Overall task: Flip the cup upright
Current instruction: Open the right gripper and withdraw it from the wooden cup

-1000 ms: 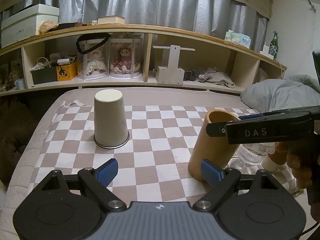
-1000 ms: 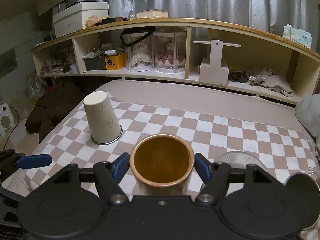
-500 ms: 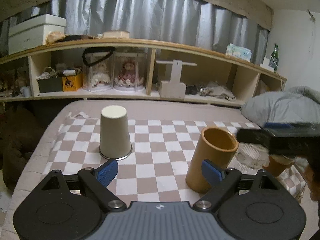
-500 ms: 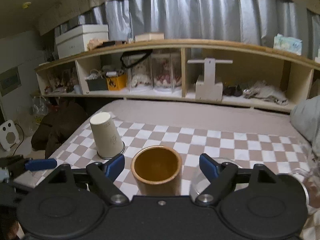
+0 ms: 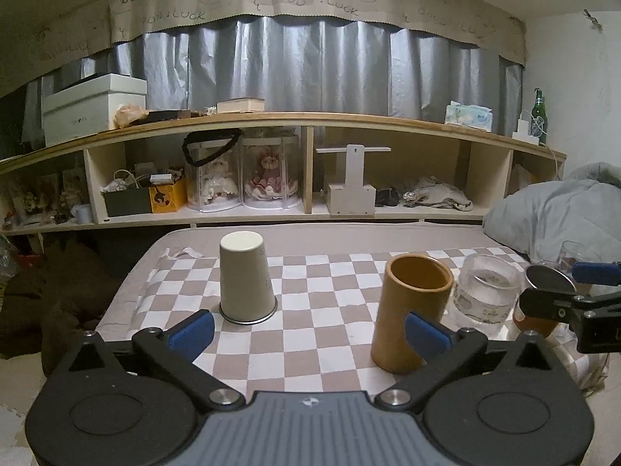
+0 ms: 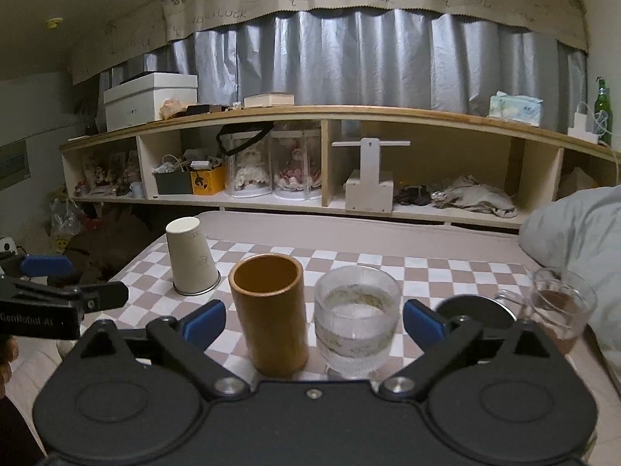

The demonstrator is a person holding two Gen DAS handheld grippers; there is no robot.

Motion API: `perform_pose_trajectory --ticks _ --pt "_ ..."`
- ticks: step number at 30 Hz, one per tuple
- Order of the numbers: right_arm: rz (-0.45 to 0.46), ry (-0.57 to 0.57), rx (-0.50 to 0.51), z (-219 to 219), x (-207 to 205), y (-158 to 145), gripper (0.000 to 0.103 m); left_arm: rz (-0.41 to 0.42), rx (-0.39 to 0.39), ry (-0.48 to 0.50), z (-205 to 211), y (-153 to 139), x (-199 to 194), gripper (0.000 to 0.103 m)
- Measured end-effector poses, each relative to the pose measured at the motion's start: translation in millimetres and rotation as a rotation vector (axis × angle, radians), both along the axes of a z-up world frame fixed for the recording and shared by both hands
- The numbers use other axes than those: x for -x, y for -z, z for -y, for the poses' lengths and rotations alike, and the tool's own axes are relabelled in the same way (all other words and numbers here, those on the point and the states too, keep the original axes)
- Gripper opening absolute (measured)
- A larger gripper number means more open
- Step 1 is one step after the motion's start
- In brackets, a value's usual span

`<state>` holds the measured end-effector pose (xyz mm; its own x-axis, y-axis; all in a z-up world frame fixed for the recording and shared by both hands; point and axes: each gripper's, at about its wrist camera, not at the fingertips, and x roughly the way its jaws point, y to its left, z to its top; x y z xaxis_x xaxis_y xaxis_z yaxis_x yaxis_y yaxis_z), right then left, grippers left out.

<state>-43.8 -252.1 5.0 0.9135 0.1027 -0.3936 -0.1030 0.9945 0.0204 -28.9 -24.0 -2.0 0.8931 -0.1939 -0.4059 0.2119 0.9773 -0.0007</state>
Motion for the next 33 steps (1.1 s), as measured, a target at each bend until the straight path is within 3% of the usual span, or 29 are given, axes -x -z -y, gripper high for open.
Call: perform_pose_trajectory --ticks 12,33 --pt "0.025 0.069 0.014 14 22 12 0.103 0.009 -0.071 0.02 13 13 16 0.103" --pt "0.01 0.052 0.033 13 27 24 0.103 -0.016 -0.042 -0.01 6 20 15 0.103"
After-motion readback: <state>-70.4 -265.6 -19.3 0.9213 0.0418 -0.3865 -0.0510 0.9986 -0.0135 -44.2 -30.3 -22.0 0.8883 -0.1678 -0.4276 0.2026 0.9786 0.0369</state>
